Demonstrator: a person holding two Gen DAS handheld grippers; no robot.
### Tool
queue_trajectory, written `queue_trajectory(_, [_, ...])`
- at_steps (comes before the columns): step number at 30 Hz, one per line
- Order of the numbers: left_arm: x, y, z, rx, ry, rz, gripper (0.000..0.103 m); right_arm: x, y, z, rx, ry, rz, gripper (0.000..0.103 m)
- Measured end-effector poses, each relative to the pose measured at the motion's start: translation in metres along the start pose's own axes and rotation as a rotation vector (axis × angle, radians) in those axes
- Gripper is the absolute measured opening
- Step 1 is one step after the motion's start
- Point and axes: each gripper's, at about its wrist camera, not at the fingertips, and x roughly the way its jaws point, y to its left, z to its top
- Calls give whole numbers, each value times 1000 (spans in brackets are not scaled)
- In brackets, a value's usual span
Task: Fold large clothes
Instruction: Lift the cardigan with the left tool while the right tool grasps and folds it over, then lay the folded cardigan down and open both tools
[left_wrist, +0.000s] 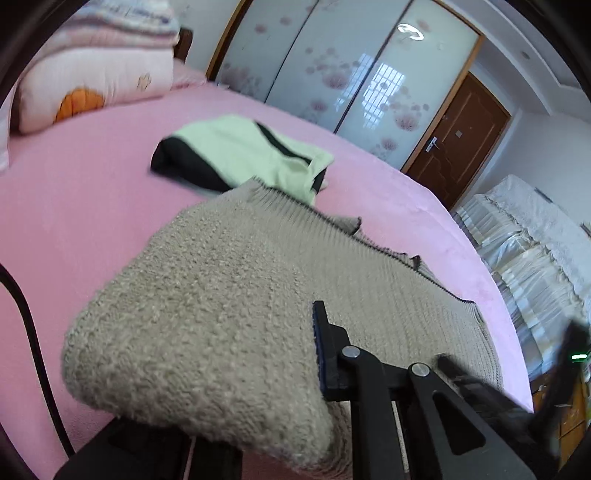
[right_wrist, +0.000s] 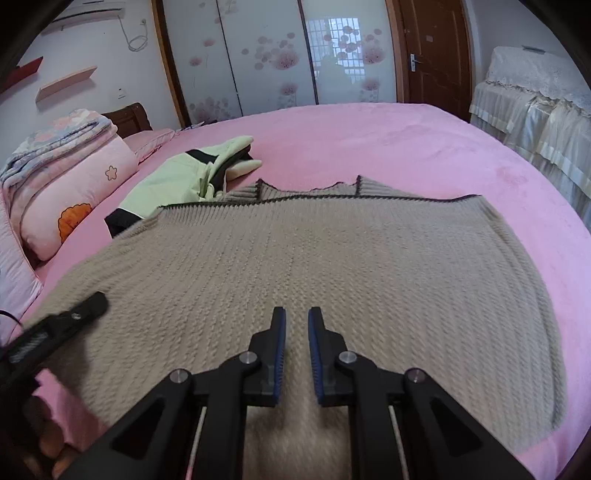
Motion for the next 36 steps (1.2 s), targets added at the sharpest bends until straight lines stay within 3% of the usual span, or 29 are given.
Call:
queue_trajectory(2, [-4, -15, 4, 39, -15, 3, 10, 28, -1, -10, 1, 102, 30, 7])
queue_trajectory(6, [-8, -64, 9, 161, -45, -4, 10, 35, -11, -23, 41, 80, 61, 7])
queue_trajectory(10, [-18, -123, 11, 298, -76, -85, 10, 26, -43, -28, 203, 79, 200, 7])
queue_trajectory(13, [-19, -181, -2, 464, -101, -132, 10, 0, -76, -35, 323, 82, 306, 7])
queue_trajectory(16, [-13, -238, -27, 587, -90, -200, 10, -44, -113, -51, 391, 24, 232, 7])
queue_trajectory(19, [13, -282, -66, 658, -1, -292, 11, -93, -165, -83, 453, -24, 59, 7])
queue_trajectory(21, [46, -296, -99, 688, 117, -304, 13, -110, -193, -103, 496, -12, -15, 7])
queue_trajectory(23, [100, -297, -143, 698, 326, -237, 17, -122, -214, -120, 516, 15, -71, 7])
queue_trajectory(24, [106, -294, -151, 690, 320, -226, 17, -127, -222, -126, 521, 31, -100, 7])
queue_trajectory(25, [100, -292, -157, 702, 251, -228, 17, -130, -228, -131, 526, 38, -114, 8])
queue_trajectory(26, [94, -294, -159, 724, 223, -224, 23, -134, -233, -134, 532, 42, -121, 8])
queue_trajectory(27, [88, -298, -160, 750, 228, -233, 36, -137, -237, -136, 536, 44, -123, 8])
queue_trajectory(28, [85, -300, -158, 759, 250, -242, 40, -140, -240, -138, 543, 43, -117, 8])
queue_trajectory(33, [41, -293, -126, 733, 302, -338, 46, -146, -240, -121, 554, 10, -88, 8])
queue_trajectory(36, [5, -278, -104, 648, 266, -341, 62, -155, -236, -108, 537, -26, -65, 14])
